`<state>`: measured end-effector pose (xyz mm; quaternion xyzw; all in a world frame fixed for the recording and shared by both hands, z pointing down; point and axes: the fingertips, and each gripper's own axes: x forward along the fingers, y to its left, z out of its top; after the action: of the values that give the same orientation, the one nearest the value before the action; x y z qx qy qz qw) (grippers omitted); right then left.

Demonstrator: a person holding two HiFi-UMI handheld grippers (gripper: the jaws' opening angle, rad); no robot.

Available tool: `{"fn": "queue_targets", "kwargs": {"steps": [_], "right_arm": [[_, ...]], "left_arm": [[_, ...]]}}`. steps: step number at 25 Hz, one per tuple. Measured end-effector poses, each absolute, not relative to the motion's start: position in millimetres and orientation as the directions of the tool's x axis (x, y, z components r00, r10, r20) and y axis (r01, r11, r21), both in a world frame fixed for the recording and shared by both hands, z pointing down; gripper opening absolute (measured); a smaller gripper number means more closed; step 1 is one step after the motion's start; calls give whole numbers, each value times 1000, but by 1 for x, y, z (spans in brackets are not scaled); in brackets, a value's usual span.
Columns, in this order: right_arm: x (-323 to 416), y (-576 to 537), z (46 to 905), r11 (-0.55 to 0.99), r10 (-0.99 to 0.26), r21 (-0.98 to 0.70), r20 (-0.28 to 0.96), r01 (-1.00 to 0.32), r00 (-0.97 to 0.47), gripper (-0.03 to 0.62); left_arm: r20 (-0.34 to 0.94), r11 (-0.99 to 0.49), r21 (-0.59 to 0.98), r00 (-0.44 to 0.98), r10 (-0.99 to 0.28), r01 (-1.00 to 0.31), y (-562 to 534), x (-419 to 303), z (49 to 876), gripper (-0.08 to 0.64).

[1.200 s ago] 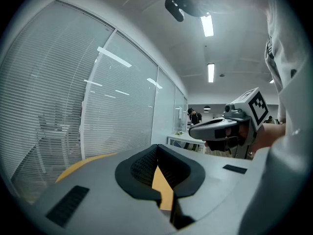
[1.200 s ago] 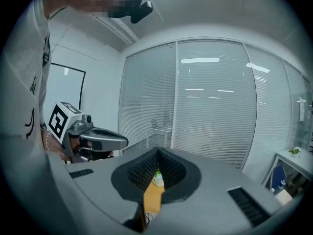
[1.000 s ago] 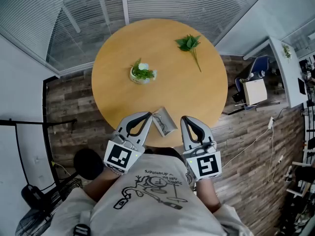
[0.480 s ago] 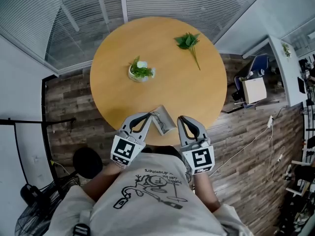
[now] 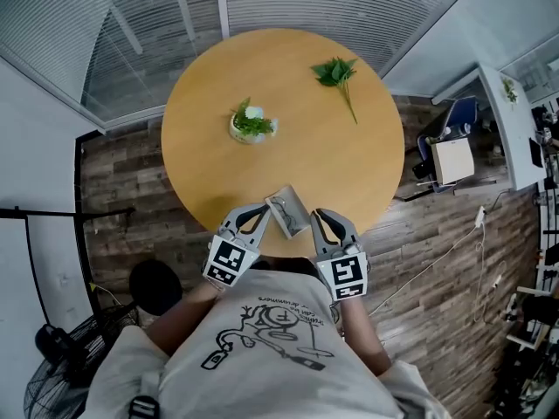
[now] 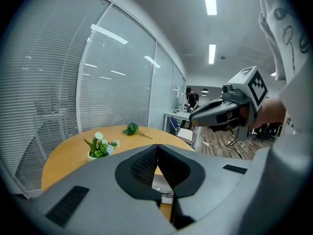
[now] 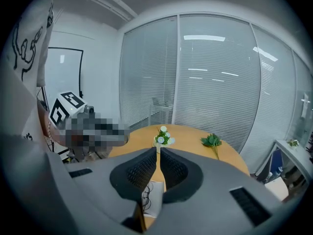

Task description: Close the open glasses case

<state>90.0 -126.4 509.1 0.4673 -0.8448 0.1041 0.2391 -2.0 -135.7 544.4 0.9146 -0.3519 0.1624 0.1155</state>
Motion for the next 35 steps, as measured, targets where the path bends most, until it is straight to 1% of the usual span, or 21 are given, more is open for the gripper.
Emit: {"fn": "queue_targets", "kwargs": {"steps": [12,19,35], "right_arm": [[96,-119,559,573,-694,92,583,-815,-422,46],[99,-119,579,578,-674,87,612,-812,-414,48],[109,-123,637,607,-615,89,683,-790,-395,54]], "left_arm": [[445,-748,71,692,-568,-660,-125,3,597,20],[482,-767,53,689,-541,-639,-122,4,621,20],[598,-793,71,662,-452,-605,-120,4,685,20]]}}
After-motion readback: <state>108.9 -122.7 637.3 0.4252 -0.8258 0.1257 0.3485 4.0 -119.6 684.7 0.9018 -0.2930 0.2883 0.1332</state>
